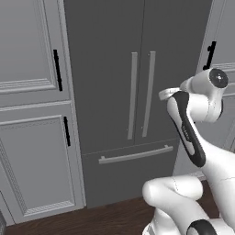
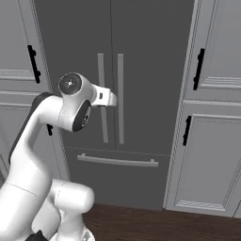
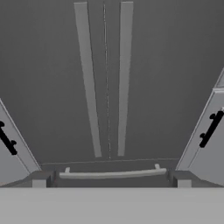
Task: Grab a lemon wedge from the fridge and one ice cube from the ice bowl, and put them in the glass of lemonade.
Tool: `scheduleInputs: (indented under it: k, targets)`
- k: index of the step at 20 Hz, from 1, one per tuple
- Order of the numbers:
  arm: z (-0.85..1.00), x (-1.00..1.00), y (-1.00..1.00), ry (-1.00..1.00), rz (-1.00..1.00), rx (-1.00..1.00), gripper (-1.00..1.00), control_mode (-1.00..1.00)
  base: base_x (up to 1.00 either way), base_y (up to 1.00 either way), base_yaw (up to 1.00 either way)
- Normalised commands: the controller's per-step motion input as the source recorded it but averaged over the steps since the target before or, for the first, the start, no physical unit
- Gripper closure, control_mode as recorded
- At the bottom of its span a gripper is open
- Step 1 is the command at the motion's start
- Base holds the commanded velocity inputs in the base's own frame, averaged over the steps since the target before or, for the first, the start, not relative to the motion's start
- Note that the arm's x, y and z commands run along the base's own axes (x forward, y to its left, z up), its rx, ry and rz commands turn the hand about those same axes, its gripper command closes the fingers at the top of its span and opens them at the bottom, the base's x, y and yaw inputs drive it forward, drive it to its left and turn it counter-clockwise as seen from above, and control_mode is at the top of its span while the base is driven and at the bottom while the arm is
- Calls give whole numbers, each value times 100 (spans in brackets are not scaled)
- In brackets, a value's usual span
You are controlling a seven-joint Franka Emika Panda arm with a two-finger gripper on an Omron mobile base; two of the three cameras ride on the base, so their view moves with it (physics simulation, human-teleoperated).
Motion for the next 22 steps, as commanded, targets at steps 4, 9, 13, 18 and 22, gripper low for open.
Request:
scheduleInputs:
  k: [4, 9, 13, 18, 22]
  targets:
    - [1, 56, 0, 9, -3, 12, -100, -100, 0, 0, 0]
    - [0, 62, 0, 1, 5, 0, -100, -100, 0, 0, 0]
    - [0, 73, 0, -3, 9, 0, -100, -100, 0, 0, 0]
    - [-8, 59, -11, -16, 8, 0, -100, -100, 0, 0, 0]
    - [-4, 55, -20, -12, 1, 0, -100, -100, 0, 0, 0]
